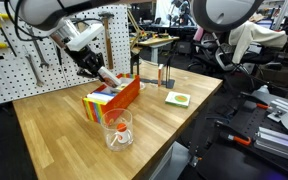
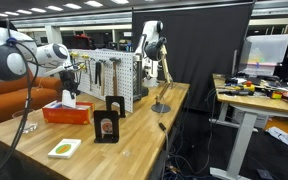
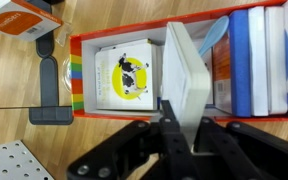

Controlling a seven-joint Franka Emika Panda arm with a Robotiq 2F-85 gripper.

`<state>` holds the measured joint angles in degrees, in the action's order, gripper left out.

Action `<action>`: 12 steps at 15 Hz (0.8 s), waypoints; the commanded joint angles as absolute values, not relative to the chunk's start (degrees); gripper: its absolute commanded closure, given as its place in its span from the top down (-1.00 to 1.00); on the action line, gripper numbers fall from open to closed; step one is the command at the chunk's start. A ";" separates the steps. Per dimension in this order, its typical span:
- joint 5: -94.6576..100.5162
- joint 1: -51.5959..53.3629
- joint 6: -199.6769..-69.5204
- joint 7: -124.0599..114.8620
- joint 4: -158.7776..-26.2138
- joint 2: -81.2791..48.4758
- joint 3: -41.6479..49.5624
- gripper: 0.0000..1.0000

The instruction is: Pick up the book in the back and place it inside the box

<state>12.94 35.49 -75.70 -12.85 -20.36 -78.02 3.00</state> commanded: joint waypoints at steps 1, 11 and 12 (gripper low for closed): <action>10.03 34.38 -78.07 -16.51 -20.37 -77.99 2.20 -0.93; 3.97 31.12 -86.07 -28.34 -20.31 -76.15 0.88 -0.93; 4.05 31.15 -86.73 -28.88 -20.29 -76.15 1.02 -0.93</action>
